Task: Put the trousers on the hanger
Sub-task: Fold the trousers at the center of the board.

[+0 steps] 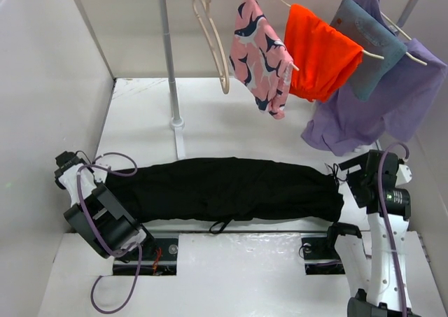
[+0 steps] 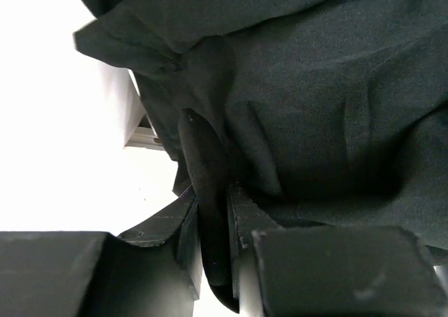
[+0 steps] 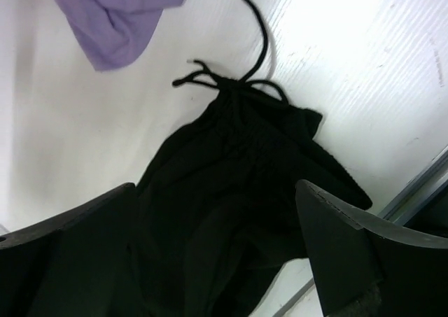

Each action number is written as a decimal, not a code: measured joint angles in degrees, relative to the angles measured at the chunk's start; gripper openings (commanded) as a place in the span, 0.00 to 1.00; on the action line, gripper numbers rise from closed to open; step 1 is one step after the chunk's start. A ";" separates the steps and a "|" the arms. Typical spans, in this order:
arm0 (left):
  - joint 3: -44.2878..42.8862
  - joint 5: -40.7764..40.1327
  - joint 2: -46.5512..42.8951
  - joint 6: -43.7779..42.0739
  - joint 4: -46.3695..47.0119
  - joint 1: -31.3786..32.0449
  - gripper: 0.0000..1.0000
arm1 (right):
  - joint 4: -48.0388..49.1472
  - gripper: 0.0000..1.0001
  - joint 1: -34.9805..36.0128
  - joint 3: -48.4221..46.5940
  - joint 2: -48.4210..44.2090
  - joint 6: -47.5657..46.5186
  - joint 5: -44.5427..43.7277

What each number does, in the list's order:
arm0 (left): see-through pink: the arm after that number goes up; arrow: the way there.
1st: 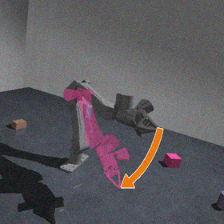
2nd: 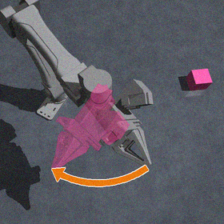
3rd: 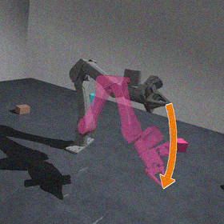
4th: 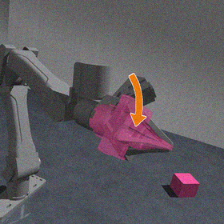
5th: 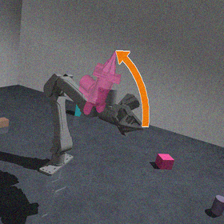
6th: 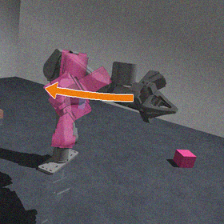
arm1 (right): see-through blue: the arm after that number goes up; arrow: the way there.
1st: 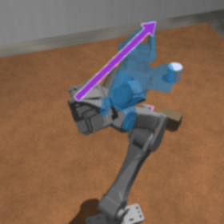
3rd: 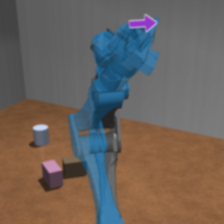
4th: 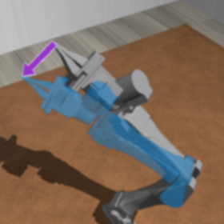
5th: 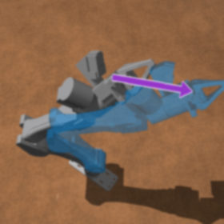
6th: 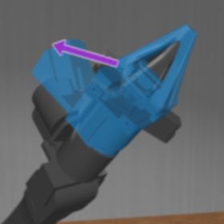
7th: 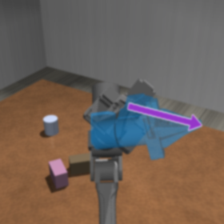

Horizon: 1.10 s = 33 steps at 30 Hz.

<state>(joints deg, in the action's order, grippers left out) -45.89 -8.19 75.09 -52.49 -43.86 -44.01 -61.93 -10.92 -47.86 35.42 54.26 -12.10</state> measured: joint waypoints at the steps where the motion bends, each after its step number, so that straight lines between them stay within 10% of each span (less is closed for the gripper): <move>1: -0.22 0.11 0.00 -0.09 -0.13 0.00 0.13 | 0.04 0.99 -0.02 -0.07 0.04 -0.31 0.72; 24: -7.87 4.74 -0.26 -0.22 -1.86 -0.04 0.10 | -7.34 0.99 -0.04 6.23 6.84 9.01 23.12; 26: -7.93 4.87 0.39 -0.22 -2.05 -0.22 0.07 | -5.73 0.91 -0.04 7.28 9.46 9.22 21.84; 28: -8.26 4.98 1.36 -0.22 -2.25 -0.37 0.04 | -4.26 0.48 -0.04 7.65 12.57 9.14 20.06; 33: -10.82 5.86 2.86 -0.15 -2.73 -0.37 0.00 | 0.42 0.00 -0.04 7.74 17.88 7.30 16.02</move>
<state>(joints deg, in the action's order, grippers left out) -56.71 -2.33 77.95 -52.64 -46.59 -44.38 -61.52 -10.96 -40.12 53.30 61.56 3.92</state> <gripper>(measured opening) 0.010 0.088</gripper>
